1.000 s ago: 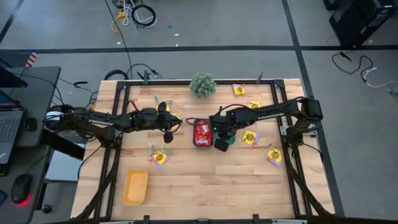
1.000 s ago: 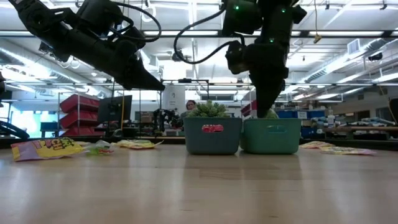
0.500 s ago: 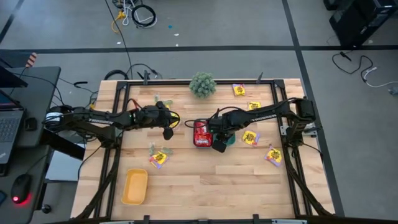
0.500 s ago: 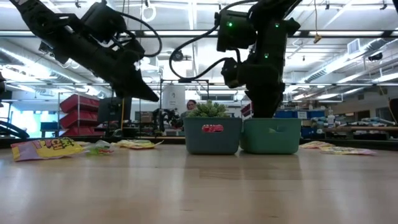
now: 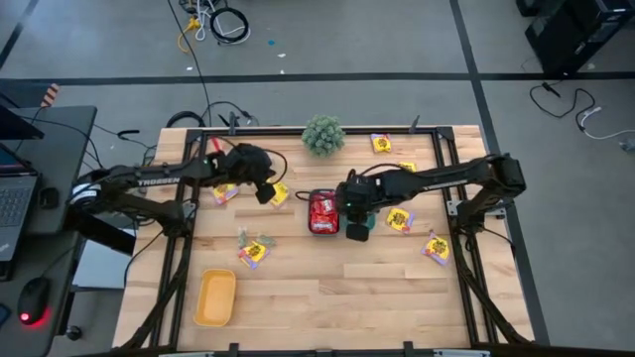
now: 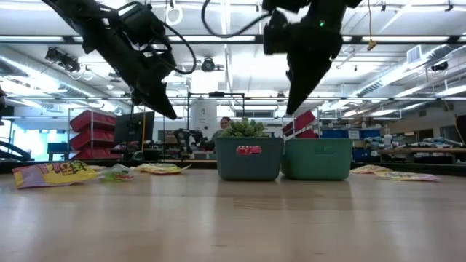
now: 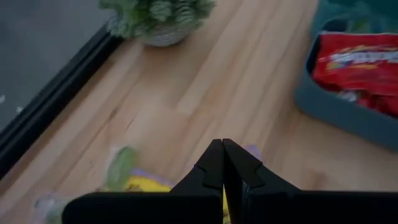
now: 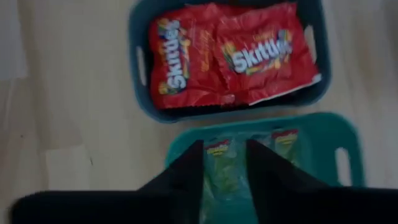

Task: Sort candy
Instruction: Put the green gummy into the green bin

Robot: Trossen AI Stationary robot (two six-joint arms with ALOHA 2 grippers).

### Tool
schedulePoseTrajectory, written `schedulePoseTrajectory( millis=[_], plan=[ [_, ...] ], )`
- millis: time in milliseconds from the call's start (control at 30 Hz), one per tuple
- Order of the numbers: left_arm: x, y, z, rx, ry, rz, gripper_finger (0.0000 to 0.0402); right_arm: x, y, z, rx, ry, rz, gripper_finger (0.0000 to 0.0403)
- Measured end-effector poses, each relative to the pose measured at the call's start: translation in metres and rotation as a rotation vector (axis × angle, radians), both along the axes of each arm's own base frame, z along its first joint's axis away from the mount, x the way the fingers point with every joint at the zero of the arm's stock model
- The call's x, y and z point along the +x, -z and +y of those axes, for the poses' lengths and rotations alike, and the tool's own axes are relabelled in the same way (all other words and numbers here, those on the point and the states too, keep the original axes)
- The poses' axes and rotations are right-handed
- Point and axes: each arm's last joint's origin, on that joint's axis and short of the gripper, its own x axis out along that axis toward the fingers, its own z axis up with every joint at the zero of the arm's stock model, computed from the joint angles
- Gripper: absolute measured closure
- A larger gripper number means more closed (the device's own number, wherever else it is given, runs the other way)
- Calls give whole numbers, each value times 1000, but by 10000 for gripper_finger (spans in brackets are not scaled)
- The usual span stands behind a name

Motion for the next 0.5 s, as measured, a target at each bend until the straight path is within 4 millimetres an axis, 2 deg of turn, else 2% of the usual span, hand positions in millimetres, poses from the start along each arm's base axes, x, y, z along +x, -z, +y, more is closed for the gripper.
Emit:
schedulePoseTrajectory(
  millis=[133,367,500],
  plan=[
    [-8,-3,15,-60,25,18,401,-5,-6,0,-28,-50,-49,388],
    [-25,-6,39,-123,3,36,401,-9,8,-8,-15,-66,-130,399],
    [-31,1,47,-163,1,81,401,-10,11,-9,-22,-70,-177,396]
  ],
)
